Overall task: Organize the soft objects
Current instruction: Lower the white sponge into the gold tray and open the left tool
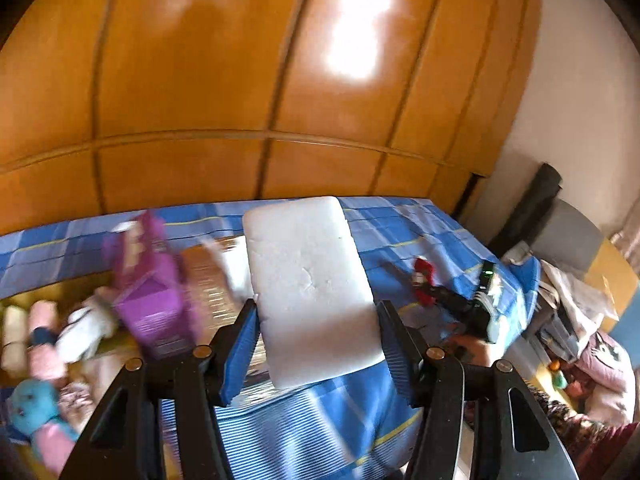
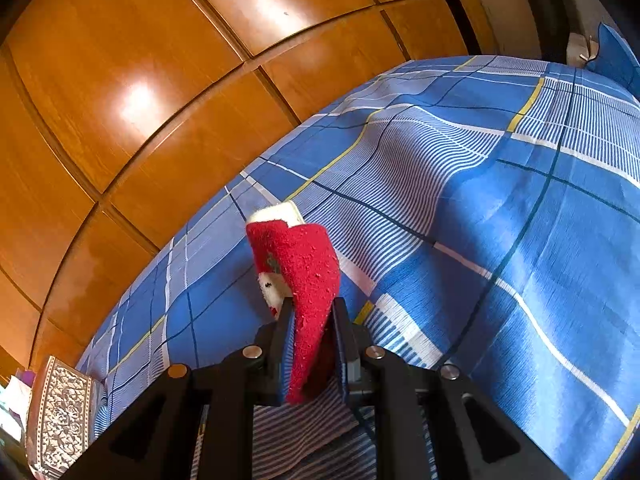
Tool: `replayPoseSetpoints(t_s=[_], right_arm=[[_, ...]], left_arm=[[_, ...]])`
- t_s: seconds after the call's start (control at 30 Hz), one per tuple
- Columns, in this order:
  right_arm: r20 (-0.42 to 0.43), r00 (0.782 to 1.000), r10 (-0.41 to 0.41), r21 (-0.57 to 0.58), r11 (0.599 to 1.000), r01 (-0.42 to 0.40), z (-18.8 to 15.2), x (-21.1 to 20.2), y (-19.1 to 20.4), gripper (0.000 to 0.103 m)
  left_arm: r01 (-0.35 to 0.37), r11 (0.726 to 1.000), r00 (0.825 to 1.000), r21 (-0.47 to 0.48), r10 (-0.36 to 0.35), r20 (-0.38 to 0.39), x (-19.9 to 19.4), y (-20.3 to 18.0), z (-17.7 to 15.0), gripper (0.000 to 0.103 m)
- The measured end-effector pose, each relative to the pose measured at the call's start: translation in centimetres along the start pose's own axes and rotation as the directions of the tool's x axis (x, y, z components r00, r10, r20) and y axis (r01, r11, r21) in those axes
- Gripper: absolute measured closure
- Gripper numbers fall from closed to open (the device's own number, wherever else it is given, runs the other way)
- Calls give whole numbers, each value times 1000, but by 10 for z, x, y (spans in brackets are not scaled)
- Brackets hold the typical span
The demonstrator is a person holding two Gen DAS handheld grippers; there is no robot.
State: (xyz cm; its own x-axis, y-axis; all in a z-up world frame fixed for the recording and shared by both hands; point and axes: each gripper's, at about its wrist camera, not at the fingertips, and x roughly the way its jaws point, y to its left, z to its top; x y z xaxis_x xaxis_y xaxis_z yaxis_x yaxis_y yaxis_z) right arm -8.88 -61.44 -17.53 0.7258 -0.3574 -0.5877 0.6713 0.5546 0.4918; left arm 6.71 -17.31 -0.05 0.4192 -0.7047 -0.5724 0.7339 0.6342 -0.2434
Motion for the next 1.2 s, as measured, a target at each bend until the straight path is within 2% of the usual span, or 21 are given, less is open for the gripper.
replayPoseSetpoints(t_s=[0.2, 0.37, 0.5, 0.6, 0.73, 0.83, 0.9, 0.97, 1.0, 1.13, 1.2], right_arm=[[-2, 1000, -12, -9, 1000, 12, 0, 0, 1, 89], [-2, 1000, -24, -13, 1000, 24, -1, 0, 4, 89], [-3, 999, -34, -21, 999, 34, -1, 0, 5, 89], [-5, 999, -40, -27, 999, 40, -1, 0, 6, 89], [-6, 999, -51, -36, 998, 50, -1, 0, 7, 88], [-7, 998, -57, -40, 998, 57, -1, 0, 9, 88], [-7, 998, -61, -42, 997, 61, -1, 1, 9, 88], [-7, 998, -63, -43, 997, 63, -1, 1, 10, 88], [-8, 998, -64, -43, 997, 64, -1, 1, 10, 88], [-8, 998, -65, -45, 997, 65, -1, 1, 10, 88], [-9, 998, -66, -45, 997, 65, -1, 1, 10, 88]], left_arm=[[-97, 994, 995, -41, 97, 9, -30, 60, -19, 44], [-171, 985, 982, 20, 172, -82, -39, 109, -41, 43], [-182, 979, 965, 87, 195, -177, -44, 142, -62, 43], [-150, 977, 957, 154, 183, -227, -44, 152, -75, 43], [-65, 961, 950, 269, 142, -276, -44, 157, -87, 42], [8, 951, 932, 310, 106, -348, -38, 163, -91, 40], [51, 950, 929, 307, 67, -363, -37, 164, -94, 37], [96, 956, 922, 277, 20, -386, -39, 167, -94, 26], [96, 959, 922, 267, 16, -387, -39, 168, -92, 20], [84, 977, 940, 197, -12, -341, -52, 179, -87, 16], [52, 990, 953, 130, -10, -304, -58, 189, -84, 16]])
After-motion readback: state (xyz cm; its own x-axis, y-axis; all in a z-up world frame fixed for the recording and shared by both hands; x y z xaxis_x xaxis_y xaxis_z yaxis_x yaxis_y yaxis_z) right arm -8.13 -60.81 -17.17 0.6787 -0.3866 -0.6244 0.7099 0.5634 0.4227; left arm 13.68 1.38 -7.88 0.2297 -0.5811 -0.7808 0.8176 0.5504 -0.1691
